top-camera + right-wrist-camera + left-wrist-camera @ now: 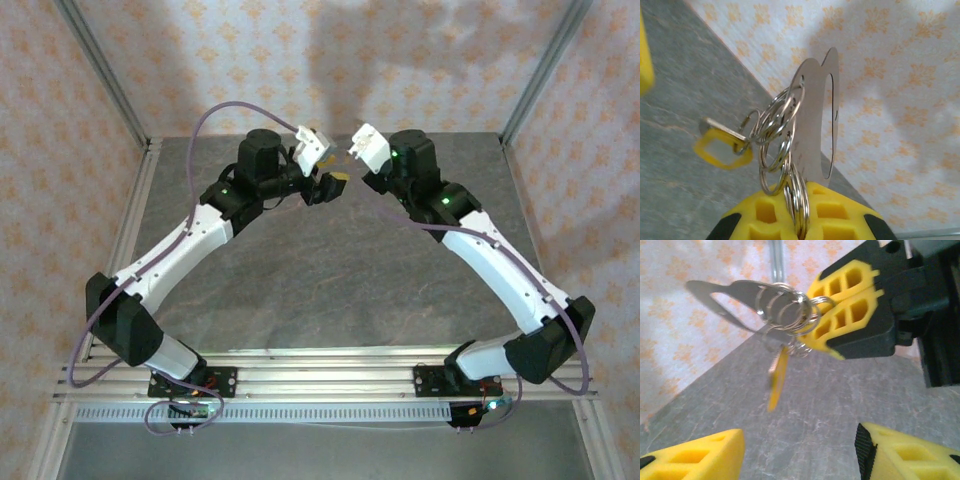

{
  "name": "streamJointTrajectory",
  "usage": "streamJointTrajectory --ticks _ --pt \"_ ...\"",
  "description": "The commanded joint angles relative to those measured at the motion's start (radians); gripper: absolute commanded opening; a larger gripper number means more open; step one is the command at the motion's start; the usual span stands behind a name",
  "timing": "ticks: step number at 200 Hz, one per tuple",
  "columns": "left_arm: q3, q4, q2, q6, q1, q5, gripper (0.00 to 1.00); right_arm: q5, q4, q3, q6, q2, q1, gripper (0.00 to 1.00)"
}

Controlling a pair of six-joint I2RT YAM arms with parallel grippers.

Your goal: Put the keys on the keyring

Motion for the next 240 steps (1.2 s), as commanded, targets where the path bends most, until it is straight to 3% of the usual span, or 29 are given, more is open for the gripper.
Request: streamJointTrajectory --ticks 1,112,240 --pt "-0.06 0.134 -0.05 -0.048 0.012 -0.033 0.62 0.111 0.093 0.054 -0.115 -0.008 0.011 0.0" --pt "-0.263 0.618 -0.038 -0.187 0.038 -0.008 0.64 0.033 0.058 0.169 -0.14 0.023 0.04 0.0" --pt "-0.122 0.71 0.082 -0.239 0.028 0.112 0.64 0.005 0.041 0.147 -0.134 -0.004 0.053 0.0"
